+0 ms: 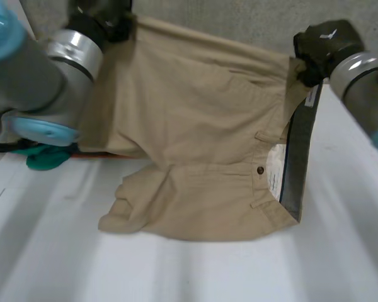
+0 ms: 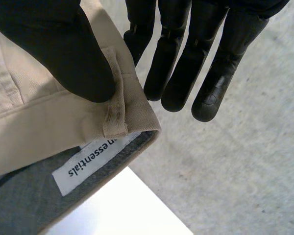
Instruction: Fold the laundry.
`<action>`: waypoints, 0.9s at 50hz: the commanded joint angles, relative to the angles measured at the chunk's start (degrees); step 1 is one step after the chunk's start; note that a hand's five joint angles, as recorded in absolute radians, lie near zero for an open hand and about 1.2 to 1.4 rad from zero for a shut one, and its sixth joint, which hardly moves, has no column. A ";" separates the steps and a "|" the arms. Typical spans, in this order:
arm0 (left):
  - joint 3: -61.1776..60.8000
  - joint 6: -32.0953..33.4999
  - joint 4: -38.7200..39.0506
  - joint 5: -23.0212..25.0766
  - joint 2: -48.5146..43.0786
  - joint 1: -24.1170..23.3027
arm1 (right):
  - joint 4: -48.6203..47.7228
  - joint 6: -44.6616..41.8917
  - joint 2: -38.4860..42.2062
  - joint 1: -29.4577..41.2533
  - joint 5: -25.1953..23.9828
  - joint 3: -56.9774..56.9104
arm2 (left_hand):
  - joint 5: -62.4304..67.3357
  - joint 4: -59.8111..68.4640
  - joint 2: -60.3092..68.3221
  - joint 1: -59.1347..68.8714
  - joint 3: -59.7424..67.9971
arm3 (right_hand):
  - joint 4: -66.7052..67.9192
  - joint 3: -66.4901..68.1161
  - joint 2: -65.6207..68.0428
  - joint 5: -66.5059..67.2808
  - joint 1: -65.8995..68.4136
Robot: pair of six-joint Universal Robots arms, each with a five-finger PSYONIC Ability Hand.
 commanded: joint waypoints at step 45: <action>-54.22 -10.79 -13.64 0.39 15.82 -0.41 | -9.14 -20.93 -4.25 0.54 -13.69 41.40 | -20.26 -22.45 -22.35 -19.46 -22.03 | -40.56 -39.82 -39.65 -39.30 -28.21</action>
